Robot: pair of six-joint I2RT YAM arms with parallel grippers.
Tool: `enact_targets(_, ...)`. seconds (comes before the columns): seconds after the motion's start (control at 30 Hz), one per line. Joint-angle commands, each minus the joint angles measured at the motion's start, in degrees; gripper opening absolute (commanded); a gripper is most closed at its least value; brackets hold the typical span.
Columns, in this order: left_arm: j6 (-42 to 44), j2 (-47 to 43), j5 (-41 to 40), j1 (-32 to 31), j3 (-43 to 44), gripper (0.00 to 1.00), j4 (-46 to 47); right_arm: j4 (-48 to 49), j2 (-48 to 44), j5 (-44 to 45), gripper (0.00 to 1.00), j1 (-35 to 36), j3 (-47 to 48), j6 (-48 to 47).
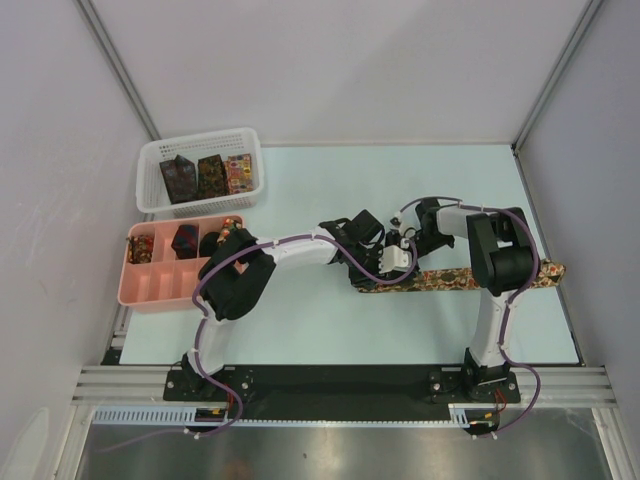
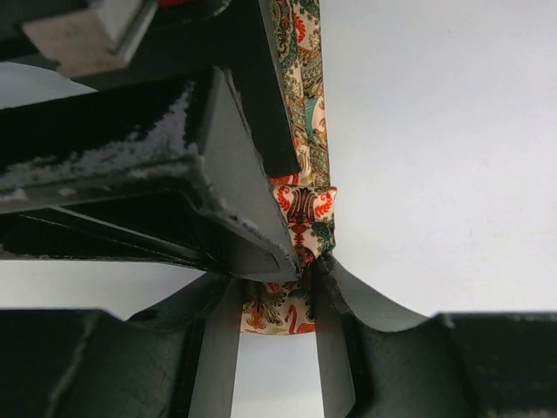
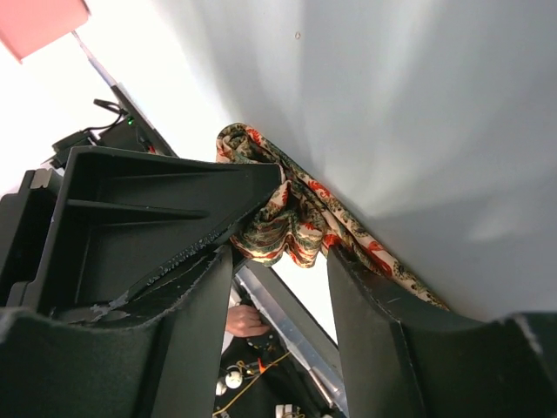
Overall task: Roll the ties
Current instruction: Roll the tie at the center of the board.
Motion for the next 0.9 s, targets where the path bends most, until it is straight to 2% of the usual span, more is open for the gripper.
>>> enact_targets(0.0, 1.2, 2.8, -3.0, -0.5, -1.9, 0.39, -4.0, 1.1, -1.5, -0.3, 0.52, 2.2, 2.0, 2.3)
enact_targets(0.2, 0.8, 2.8, -3.0, -0.5, -2.2, 0.39, -4.0, 3.4, 0.8, 0.6, 0.47, 3.8, 2.6, 4.3)
enact_targets(0.3, 0.7, 2.8, -3.1, -0.5, -2.1, 0.40, -4.0, 4.3, 0.9, 0.2, 0.40, 4.7, 3.0, 5.4)
enact_targets(0.37, 0.7, 2.6, -3.1, -0.5, -2.1, 0.40, -4.0, 5.1, 0.9, 0.0, 0.22, 4.7, 2.9, 5.8)
enact_targets(0.47, 0.1, 1.5, -2.6, -0.1, -2.9, 0.43, -3.6, 4.7, 1.2, 0.9, 0.05, 4.5, 2.6, 4.6)
enact_targets(0.5, -0.3, 1.0, -1.6, 0.1, -3.1, 0.49, -3.4, 4.5, 1.4, 1.2, 0.00, 4.4, 2.1, 4.1)
enact_targets(0.7, -5.1, -8.0, 5.9, 5.3, -9.1, 0.76, 3.5, 4.0, 4.7, 0.9, 0.00, 0.1, -0.6, 0.0)
enact_targets(0.87, -7.2, -12.8, 8.8, 6.7, -15.4, 0.80, 12.2, 3.7, 7.5, -1.0, 0.00, -3.8, -2.6, -2.5)
